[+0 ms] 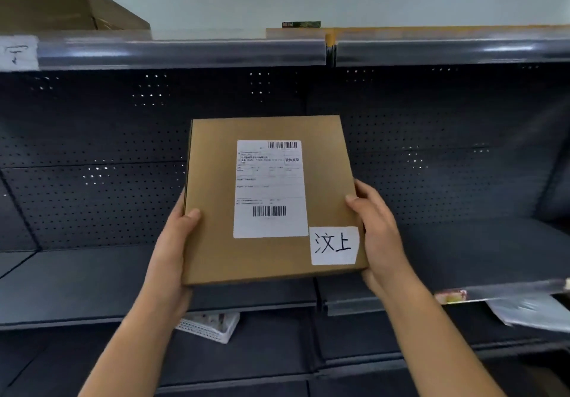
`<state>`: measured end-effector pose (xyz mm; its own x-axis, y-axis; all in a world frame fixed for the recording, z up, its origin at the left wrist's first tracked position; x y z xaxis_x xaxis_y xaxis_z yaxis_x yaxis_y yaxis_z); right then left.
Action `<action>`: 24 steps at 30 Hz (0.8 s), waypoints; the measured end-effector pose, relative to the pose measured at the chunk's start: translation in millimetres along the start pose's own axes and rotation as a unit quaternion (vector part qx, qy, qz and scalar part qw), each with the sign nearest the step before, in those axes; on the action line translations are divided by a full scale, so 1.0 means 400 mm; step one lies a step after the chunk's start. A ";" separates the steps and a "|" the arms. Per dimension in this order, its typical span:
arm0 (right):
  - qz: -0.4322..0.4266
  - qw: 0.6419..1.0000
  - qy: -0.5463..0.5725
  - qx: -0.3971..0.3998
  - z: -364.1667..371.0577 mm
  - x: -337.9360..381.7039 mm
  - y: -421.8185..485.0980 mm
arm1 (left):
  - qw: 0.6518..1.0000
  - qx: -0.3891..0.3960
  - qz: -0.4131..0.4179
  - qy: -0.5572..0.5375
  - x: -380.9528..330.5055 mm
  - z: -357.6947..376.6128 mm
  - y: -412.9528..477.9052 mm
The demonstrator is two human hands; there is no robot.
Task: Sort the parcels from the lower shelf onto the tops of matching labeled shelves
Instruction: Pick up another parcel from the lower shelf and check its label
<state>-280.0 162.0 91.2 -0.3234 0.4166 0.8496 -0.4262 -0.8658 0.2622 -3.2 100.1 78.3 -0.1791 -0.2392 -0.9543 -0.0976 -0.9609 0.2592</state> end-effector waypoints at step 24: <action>-0.003 0.999 0.044 -0.024 -0.038 0.050 -0.187 | 0.997 0.020 -0.026 -0.063 -0.025 0.020 -0.132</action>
<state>-267.5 239.2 81.9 -0.3924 0.4458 0.8045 -0.4670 -0.8501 0.2433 -4.0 154.1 75.3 -0.2944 -0.1664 -0.9411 -0.1486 -0.9648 0.2171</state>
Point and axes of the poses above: each hand's wrist, its own y-axis towards the middle knuckle, its own z-axis out of the palm, x = y × z, the point moved 4 cm from there along y, towards the middle knuckle, and after that the axes turned 8 degrees about y, right-handed, at the moved point
